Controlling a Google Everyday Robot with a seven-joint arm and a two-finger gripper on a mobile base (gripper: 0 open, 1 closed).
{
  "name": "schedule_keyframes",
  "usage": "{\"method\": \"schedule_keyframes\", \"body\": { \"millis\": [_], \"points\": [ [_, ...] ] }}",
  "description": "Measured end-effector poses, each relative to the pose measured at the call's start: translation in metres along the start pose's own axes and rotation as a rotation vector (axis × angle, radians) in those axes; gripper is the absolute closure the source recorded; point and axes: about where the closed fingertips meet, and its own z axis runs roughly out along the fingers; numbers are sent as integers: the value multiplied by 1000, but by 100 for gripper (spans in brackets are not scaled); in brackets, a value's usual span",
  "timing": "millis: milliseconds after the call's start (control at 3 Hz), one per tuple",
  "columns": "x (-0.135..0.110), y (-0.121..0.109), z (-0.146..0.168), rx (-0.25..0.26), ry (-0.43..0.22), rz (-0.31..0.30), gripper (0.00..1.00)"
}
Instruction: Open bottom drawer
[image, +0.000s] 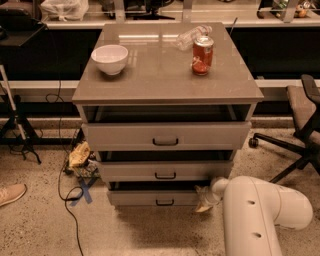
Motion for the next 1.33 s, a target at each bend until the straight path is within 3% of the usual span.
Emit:
{"method": "schedule_keyframes", "body": {
  "millis": [333, 667, 1000, 1333],
  "points": [
    [2, 22, -17, -2, -15, 26, 73],
    [4, 38, -31, -5, -26, 49, 96],
    [4, 46, -38, -9, -35, 54, 100],
    [4, 47, -37, -10, -36, 54, 98]
  ]
}}
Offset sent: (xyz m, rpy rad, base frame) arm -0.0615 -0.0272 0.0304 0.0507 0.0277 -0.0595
